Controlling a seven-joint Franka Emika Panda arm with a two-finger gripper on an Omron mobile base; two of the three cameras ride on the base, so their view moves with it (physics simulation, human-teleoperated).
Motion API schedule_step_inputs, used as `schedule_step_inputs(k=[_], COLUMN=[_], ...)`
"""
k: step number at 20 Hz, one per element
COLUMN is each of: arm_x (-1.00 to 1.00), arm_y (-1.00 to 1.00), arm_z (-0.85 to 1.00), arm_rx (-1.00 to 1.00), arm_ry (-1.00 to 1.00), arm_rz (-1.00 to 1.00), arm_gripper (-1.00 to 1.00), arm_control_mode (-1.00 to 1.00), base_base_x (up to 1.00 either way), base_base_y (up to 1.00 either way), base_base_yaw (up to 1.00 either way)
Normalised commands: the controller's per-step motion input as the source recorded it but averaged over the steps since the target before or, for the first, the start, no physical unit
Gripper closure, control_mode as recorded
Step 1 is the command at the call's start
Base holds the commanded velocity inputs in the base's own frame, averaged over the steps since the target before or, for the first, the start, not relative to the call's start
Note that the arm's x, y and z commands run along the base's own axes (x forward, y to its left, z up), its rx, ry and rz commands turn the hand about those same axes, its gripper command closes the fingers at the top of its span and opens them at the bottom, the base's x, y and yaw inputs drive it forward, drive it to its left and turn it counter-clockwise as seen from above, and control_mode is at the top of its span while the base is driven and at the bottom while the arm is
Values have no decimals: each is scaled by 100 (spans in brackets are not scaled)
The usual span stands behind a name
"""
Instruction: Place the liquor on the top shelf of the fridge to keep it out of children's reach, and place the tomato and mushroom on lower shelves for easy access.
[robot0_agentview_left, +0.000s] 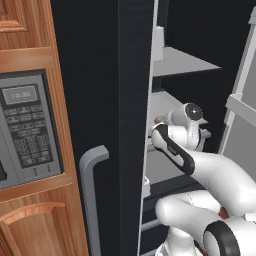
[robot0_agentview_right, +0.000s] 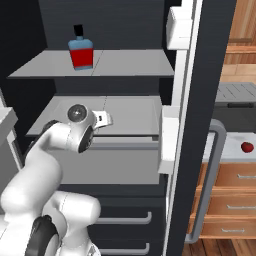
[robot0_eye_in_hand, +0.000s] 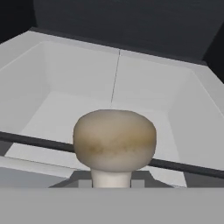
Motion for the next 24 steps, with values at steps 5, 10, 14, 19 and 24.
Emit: schedule_step_inputs(k=[5, 10, 14, 19, 24], arm_x=[29, 35, 39, 44, 46], arm_y=[0, 0, 0, 0, 0], arm_z=[-44, -34, -29, -18, -9], arm_rx=[0, 0, 0, 0, 0], arm_ry=[4, 2, 2, 2, 0], arm_rz=[0, 0, 0, 0, 0], arm_gripper=[100, 100, 100, 100, 100], arm_control_mode=[-100, -100, -100, -100, -100], base_base_x=[0, 0, 0, 0, 0], base_base_y=[0, 0, 0, 0, 0], base_base_yaw=[0, 0, 0, 0, 0])
